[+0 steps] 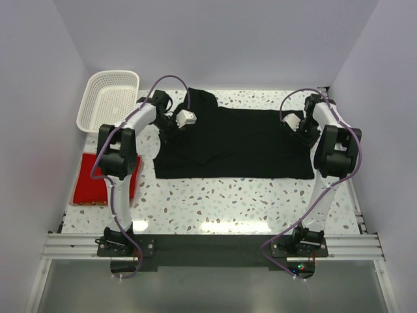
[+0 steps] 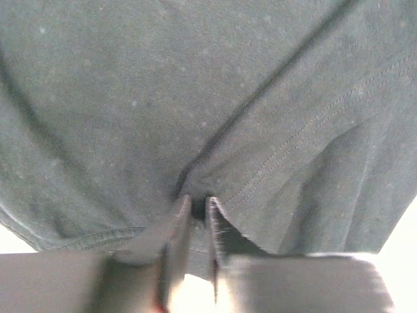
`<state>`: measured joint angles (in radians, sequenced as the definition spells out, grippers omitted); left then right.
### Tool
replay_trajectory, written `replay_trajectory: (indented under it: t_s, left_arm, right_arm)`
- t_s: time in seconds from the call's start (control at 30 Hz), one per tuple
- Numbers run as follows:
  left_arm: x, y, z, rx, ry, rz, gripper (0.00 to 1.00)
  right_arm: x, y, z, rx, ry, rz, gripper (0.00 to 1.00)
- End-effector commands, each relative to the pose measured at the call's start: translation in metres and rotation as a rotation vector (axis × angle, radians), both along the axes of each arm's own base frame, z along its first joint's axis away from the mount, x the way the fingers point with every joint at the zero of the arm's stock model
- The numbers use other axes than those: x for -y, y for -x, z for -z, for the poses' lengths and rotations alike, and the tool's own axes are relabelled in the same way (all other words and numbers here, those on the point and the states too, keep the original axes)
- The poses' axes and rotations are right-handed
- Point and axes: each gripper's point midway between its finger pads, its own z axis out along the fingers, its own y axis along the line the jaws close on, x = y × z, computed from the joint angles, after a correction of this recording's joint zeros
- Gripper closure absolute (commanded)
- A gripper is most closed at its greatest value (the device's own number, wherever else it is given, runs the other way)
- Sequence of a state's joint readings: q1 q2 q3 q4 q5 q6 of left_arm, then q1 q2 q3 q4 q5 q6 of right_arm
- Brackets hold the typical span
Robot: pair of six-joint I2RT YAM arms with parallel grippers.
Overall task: Fold and stack the t-shirts
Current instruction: Fold the tshirt
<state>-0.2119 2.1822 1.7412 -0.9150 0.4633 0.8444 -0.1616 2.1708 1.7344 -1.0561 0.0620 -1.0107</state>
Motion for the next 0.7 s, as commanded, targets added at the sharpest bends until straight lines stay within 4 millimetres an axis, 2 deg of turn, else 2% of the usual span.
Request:
replay_trajectory:
  t_s: [0.0,0.03,0.07,0.43,0.67]
  left_arm:
    - [0.004,-0.004,-0.007,0.008,0.017,0.008,0.87]
    - [0.005,-0.004,-0.01,0.014,0.025,0.01,0.9]
    - [0.006,-0.005,-0.014,0.021,0.035,0.014,1.0]
    - [0.015,-0.022,-0.061,0.172,0.102,-0.003,1.0]
    - [0.013,-0.035,-0.065,0.221,0.098,-0.027,1.0]
  right_arm:
    - [0.002,-0.003,-0.001,0.011,0.021,-0.001,0.7]
    - [0.003,-0.003,-0.001,0.011,0.023,0.002,0.7]
    - [0.004,-0.003,-0.001,0.01,0.024,0.001,0.7]
    - [0.003,-0.002,0.0,0.006,0.021,-0.001,0.7]
    - [0.002,0.0,0.002,0.005,0.017,-0.006,0.7]
